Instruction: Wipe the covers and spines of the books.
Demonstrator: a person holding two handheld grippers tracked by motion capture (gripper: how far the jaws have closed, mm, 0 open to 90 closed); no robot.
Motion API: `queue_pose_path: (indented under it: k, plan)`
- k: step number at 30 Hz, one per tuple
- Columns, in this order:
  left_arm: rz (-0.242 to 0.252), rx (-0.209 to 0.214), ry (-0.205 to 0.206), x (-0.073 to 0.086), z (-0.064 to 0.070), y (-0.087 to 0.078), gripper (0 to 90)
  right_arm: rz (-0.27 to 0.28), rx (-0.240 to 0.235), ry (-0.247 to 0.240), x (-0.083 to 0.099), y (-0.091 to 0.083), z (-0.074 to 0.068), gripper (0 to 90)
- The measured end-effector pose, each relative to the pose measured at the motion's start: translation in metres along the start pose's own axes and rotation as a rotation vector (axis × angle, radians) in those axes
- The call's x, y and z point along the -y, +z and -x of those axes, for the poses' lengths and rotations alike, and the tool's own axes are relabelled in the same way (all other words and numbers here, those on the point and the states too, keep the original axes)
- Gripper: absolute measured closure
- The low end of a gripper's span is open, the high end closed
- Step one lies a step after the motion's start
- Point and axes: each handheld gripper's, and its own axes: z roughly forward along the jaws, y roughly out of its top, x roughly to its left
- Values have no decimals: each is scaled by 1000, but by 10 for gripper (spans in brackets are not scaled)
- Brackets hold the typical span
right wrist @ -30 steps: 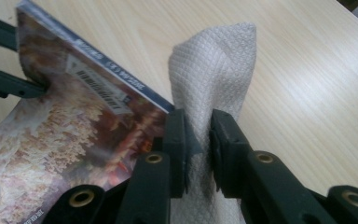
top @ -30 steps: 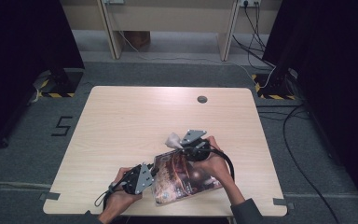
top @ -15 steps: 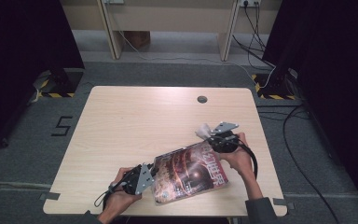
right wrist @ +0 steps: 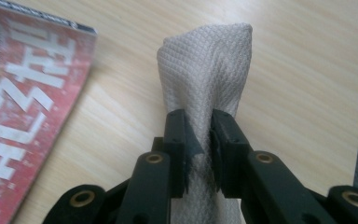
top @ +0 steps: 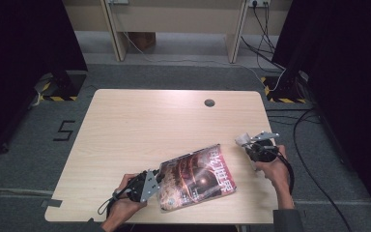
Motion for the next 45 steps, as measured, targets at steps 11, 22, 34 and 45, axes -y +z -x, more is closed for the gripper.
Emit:
queue_pose_path:
  k: [11, 22, 34, 45]
  plan:
    - [-1, 0, 5, 0, 0, -1, 749, -103, 14, 18, 17, 17, 6, 754]
    - [1, 2, 3, 0, 0, -1, 750, -8, -47, 59, -1, 0, 2, 454]
    - [7, 1, 7, 0, 0, -1, 751, 86, -226, -68, -32, 0, -50, 312]
    - [10, -1, 16, -1, 1, -2, 754, 159, -307, -144, -54, 0, -86, 273]
